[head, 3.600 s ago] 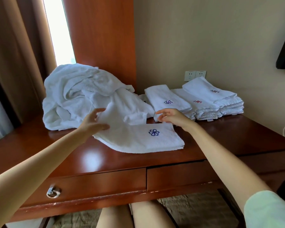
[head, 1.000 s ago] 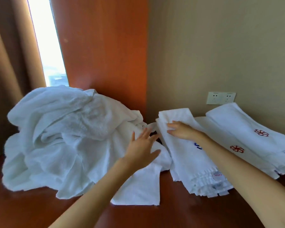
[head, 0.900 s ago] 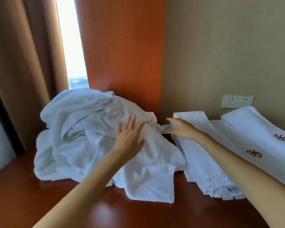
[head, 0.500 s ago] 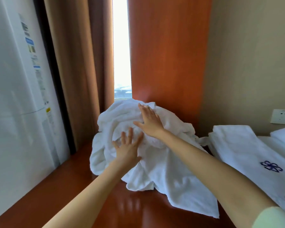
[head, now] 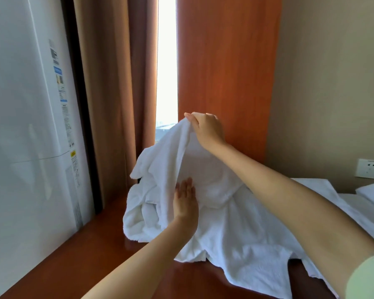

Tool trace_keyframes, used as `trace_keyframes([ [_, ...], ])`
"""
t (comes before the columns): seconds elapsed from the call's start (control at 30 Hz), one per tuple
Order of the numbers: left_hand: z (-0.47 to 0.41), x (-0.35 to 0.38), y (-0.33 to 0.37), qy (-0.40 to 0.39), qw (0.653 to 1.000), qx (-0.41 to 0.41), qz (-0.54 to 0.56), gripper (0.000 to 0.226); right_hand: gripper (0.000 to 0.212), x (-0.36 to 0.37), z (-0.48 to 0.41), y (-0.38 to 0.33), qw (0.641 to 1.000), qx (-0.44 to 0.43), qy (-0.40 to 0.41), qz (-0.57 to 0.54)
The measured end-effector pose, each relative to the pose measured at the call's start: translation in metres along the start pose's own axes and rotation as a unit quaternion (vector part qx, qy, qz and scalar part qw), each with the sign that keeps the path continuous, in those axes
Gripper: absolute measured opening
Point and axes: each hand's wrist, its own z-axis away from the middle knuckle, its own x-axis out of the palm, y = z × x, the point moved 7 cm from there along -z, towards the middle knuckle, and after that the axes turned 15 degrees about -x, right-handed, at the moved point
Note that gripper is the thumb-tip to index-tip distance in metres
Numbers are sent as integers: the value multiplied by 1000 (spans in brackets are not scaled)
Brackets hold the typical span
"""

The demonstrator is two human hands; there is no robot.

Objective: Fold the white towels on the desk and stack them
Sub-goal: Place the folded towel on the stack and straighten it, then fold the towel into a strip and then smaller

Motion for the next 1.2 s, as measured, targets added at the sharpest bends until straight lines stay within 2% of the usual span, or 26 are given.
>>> trace_keyframes([
  [0.07,3,-1,-7,-6,1000,3,15,78,51,-5,-1,-13,998,-19,-28,-46],
  [0.17,9,1,-34,-2,996,-7,92,89,48,9,15,-22,979,-36,-147,-136],
  [0.23,14,1,-57,29,994,-4,109,90,48,20,32,-24,971,-12,-171,-166],
  [0.27,20,2,-67,48,992,7,115,88,45,28,43,-23,962,26,-174,-210],
  [0.33,41,12,-78,66,989,54,125,78,37,54,72,-27,919,92,-246,-293],
  [0.4,75,32,-84,46,981,141,127,61,42,77,113,-40,878,67,-413,-235],
  [0.47,115,54,-91,26,968,220,116,45,50,89,154,-54,835,23,-524,-168],
  [0.5,131,60,-95,46,960,252,116,38,55,93,173,-59,821,23,-546,-164],
  [0.57,154,57,-106,149,932,290,156,23,71,98,206,-73,808,40,-549,-207],
  [0.6,160,50,-113,193,916,286,203,22,75,99,222,-82,800,50,-552,-230],
  [0.67,157,33,-125,233,895,245,291,30,68,103,256,-100,781,51,-573,-242],
  [0.77,136,4,-134,242,891,138,358,51,67,98,296,-106,785,-10,-611,-99],
  [0.83,119,-8,-129,212,898,103,371,74,58,82,307,-99,813,-44,-580,-28],
  [0.9,95,-9,-121,168,918,72,352,101,49,60,316,-84,835,-33,-549,-20],
  [0.97,75,2,-112,74,935,34,345,111,42,38,327,-66,844,-13,-535,-16],
  [1.03,68,16,-100,-21,926,16,377,91,52,15,345,-48,840,37,-539,-43],
  [1.1,78,21,-83,-58,917,33,393,58,63,-8,361,-33,832,115,-535,-95],
  [1.2,118,29,-40,-142,913,150,351,34,39,-38,381,-22,796,200,-529,-216],
])
